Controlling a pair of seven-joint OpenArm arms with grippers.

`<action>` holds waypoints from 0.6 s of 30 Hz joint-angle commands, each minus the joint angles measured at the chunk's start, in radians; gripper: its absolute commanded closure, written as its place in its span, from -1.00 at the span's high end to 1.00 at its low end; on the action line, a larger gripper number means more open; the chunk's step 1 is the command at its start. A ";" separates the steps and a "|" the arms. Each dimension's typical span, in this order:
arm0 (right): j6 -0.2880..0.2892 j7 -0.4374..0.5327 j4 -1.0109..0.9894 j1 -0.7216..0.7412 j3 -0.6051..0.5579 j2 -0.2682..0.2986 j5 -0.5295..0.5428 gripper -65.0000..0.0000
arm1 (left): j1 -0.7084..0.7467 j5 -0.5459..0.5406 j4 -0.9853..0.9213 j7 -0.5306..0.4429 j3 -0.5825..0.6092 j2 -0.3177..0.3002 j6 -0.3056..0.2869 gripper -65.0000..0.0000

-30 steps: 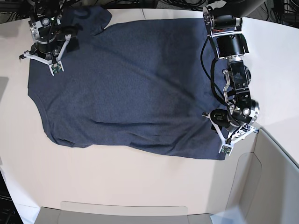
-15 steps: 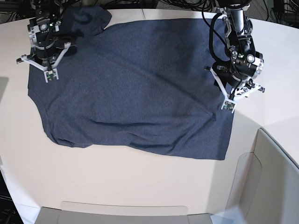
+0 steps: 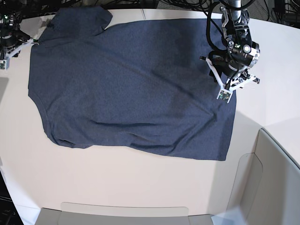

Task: Layout the t-shirt on the table in an organized manner, then fold the t-shirt properly
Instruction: 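Grasp the shirt corners with both grippers near the collar and shoulder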

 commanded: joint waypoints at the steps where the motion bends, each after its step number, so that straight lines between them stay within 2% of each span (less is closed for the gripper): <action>1: 0.022 -0.027 0.015 -0.016 0.047 0.000 0.045 -1.00 | -0.010 -0.017 0.016 -0.016 -0.001 -0.005 0.002 -0.38; 6: 0.031 -0.051 0.012 -0.079 0.143 -0.006 0.213 -1.00 | -0.009 -0.051 0.008 -0.016 0.001 -0.005 0.002 -0.37; 10: 0.032 -0.056 -0.034 -0.116 0.143 -0.010 0.319 -1.00 | -0.009 -0.061 -0.012 -0.016 0.001 -0.005 0.002 -0.37; 15: 0.032 -0.059 -0.214 -0.122 0.142 -0.009 0.482 -1.00 | 0.005 -0.061 -0.013 -0.016 0.001 -0.005 0.002 -0.37; 16: 0.037 -0.067 -0.249 -0.122 0.142 -0.007 0.516 -1.00 | 0.008 -0.061 -0.013 -0.016 0.001 -0.005 0.002 -0.37; 18: 0.085 -0.105 -0.320 -0.120 0.142 -0.003 0.565 -1.00 | 0.010 -0.061 -0.013 -0.016 0.001 -0.005 0.002 -0.37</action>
